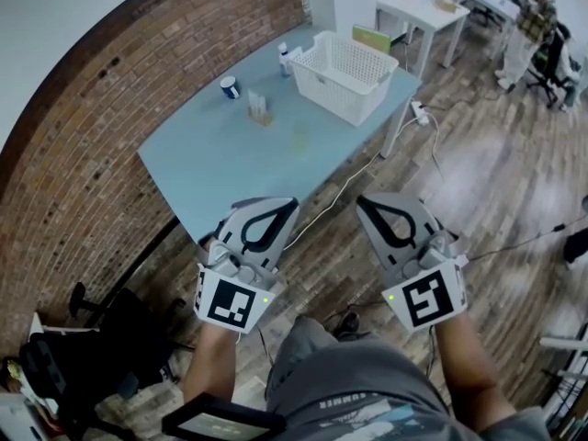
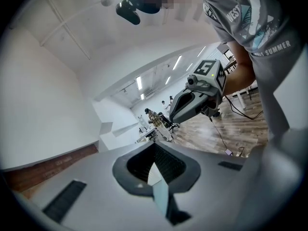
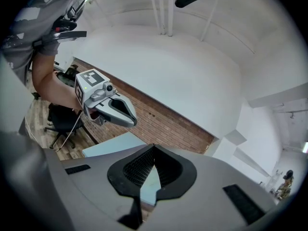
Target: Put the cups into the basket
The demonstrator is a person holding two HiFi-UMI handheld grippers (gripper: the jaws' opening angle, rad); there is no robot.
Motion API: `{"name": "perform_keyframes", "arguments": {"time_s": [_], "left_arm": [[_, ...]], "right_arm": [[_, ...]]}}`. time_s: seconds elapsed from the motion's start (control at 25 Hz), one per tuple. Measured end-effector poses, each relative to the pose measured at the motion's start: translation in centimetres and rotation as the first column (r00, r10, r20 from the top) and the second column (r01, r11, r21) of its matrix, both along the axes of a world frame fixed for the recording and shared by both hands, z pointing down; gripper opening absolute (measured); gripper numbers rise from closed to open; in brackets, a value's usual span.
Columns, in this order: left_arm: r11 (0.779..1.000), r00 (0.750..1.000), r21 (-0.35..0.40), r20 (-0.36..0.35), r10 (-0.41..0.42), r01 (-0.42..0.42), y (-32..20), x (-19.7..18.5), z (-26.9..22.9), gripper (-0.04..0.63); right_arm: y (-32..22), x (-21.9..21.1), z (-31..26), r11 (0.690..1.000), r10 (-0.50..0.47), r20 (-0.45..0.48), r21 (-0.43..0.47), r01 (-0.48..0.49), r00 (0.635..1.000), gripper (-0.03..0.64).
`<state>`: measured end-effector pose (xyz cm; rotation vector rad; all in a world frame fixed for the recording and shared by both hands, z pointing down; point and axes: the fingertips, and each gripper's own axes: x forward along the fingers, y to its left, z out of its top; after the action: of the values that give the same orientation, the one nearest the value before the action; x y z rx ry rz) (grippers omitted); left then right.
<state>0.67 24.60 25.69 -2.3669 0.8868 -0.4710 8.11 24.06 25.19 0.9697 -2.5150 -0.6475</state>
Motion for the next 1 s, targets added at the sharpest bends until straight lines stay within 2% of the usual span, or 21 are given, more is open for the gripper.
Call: {"name": "perform_keyframes", "arguments": {"time_s": [0.28,1.0], "left_arm": [[1.0,1.0,-0.019,0.006,0.011,-0.011,-3.4,-0.7,0.4,0.002],[0.988,0.988,-0.006,-0.016,0.156,-0.156,-14.0,-5.0,0.2,0.002]], "right_arm": [[-3.3,-0.7,0.9,1.0,0.011,0.007,-0.028,-0.011,1.0,0.012],[-13.1,-4.6,1.4,0.987,0.161,-0.014,-0.027,-0.162,0.987,0.012]]}}
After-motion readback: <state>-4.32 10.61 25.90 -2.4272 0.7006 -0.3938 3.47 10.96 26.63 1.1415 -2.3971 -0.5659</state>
